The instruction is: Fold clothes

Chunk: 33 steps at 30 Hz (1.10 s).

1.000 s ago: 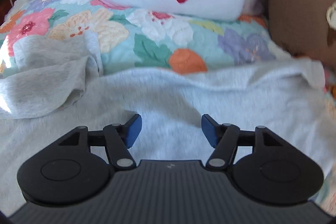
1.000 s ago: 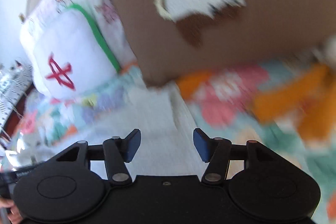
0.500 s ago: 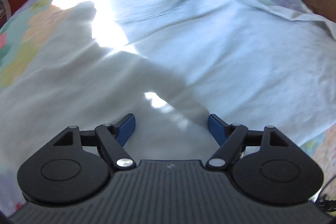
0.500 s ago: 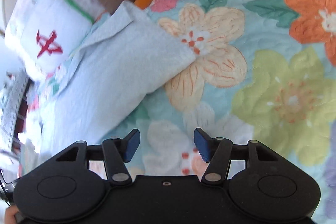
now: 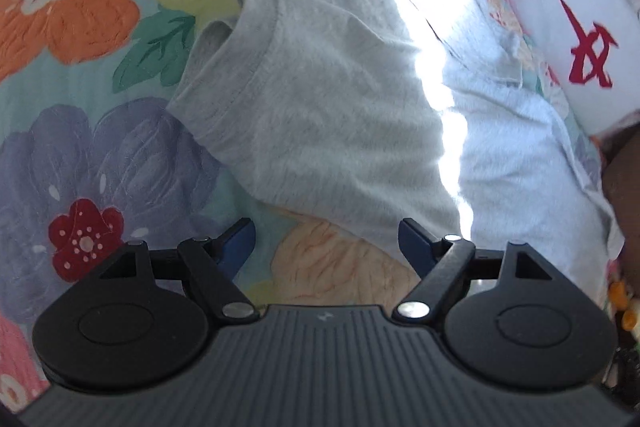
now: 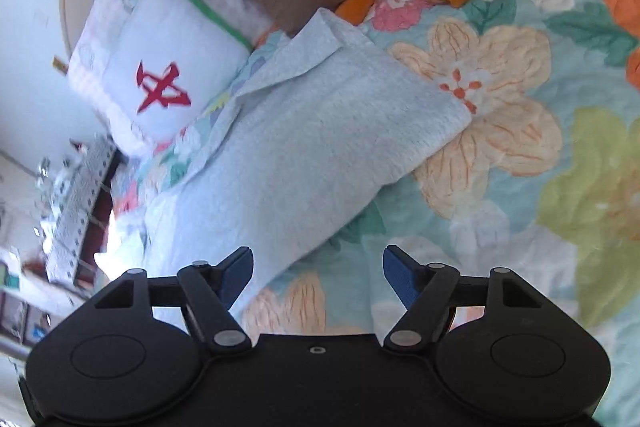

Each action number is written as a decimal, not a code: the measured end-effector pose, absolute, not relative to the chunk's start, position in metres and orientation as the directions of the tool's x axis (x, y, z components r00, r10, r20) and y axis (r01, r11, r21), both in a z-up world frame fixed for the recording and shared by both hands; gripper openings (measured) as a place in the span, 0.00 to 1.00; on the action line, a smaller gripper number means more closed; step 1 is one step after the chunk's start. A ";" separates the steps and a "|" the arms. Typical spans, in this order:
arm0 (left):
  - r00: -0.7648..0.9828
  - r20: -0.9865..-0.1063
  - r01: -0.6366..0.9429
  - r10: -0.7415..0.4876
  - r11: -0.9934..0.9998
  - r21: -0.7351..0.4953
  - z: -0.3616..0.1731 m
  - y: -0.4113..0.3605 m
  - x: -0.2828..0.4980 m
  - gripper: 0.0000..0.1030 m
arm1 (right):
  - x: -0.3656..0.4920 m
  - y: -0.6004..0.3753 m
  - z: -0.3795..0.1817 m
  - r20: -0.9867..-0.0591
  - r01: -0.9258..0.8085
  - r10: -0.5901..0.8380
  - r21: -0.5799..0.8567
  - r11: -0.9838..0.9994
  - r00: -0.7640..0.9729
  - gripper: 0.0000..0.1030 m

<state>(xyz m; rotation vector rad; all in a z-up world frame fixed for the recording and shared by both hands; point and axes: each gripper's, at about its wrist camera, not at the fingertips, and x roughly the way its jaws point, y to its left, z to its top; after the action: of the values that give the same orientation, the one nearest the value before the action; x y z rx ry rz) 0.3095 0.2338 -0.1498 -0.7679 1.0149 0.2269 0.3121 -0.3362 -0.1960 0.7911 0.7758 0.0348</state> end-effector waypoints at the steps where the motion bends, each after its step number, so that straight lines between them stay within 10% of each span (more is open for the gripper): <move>1: 0.556 -0.813 -0.521 -0.170 0.692 -0.501 -0.153 0.236 0.308 0.76 | 0.315 -0.336 -0.201 -0.607 0.261 0.290 0.656 0.708 0.740 0.74; 11: 0.679 -0.734 -0.542 -0.027 0.655 -0.526 -0.163 0.239 0.340 0.80 | 0.360 -0.351 -0.230 -0.531 0.323 0.111 0.654 0.683 0.840 0.65; 12: 0.679 -0.734 -0.531 -0.019 0.677 -0.509 -0.161 0.239 0.347 0.62 | 0.368 -0.352 -0.227 -0.536 0.316 0.112 0.641 0.699 0.837 0.52; 13: 0.679 -0.734 -0.520 -0.011 0.699 -0.491 -0.159 0.239 0.354 0.22 | 0.376 -0.353 -0.225 -0.540 0.309 0.114 0.628 0.715 0.834 0.11; 14: 0.669 -0.743 -0.505 -0.016 0.724 -0.469 -0.153 0.239 0.361 0.09 | 0.384 -0.355 -0.223 -0.544 0.301 0.115 0.614 0.730 0.831 0.06; 24: 0.826 -0.559 -0.238 -0.078 0.850 -0.471 -0.019 0.214 0.295 0.07 | 0.273 -0.364 -0.057 -0.406 0.115 0.120 0.508 0.853 0.906 0.05; 33: 0.640 -0.739 -0.284 -0.210 0.829 -0.482 -0.088 0.207 0.254 0.07 | 0.156 -0.388 -0.093 -0.553 0.261 0.126 0.567 0.782 0.824 0.05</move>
<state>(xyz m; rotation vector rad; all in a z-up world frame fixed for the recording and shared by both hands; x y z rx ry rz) 0.2540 0.2067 -0.0878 -0.6131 0.8897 0.0450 0.1560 -0.3883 -0.0926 0.6803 0.6103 -0.0778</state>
